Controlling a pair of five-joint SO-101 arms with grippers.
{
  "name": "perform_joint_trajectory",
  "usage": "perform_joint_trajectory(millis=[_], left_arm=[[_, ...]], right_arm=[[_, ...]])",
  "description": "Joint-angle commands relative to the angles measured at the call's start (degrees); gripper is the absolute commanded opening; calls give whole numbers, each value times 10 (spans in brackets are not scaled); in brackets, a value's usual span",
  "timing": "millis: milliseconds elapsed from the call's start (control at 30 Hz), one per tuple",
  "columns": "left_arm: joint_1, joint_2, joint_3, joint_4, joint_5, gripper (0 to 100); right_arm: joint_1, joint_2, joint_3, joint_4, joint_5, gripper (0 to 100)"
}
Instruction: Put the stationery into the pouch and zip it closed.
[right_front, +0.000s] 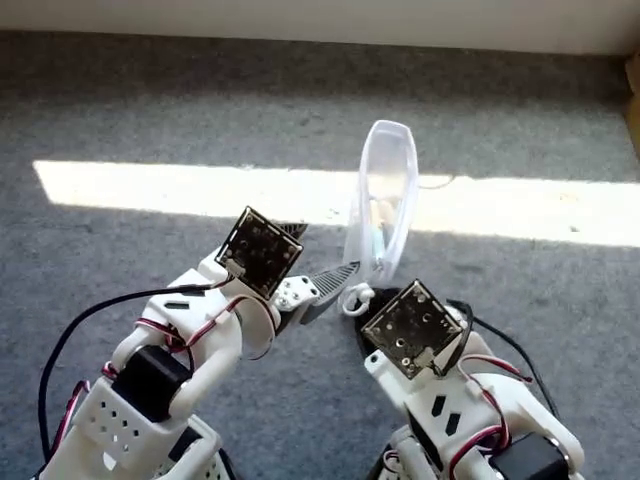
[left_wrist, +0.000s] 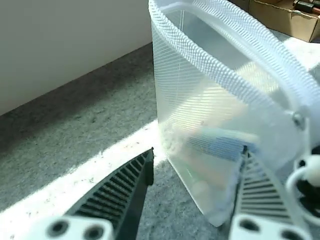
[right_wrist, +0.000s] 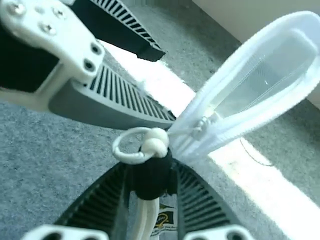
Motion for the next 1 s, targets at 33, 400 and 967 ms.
perform_joint_trajectory(millis=[33, 400, 967], left_arm=[[20, -9, -30, 14, -11, 270], [21, -12, -96, 129, -33, 274], [77, -7, 42, -27, -6, 271]], right_arm=[[29, 0, -5, 27, 9, 5], [59, 0, -1, 12, 5, 5], [58, 0, -6, -58, -31, 5]])
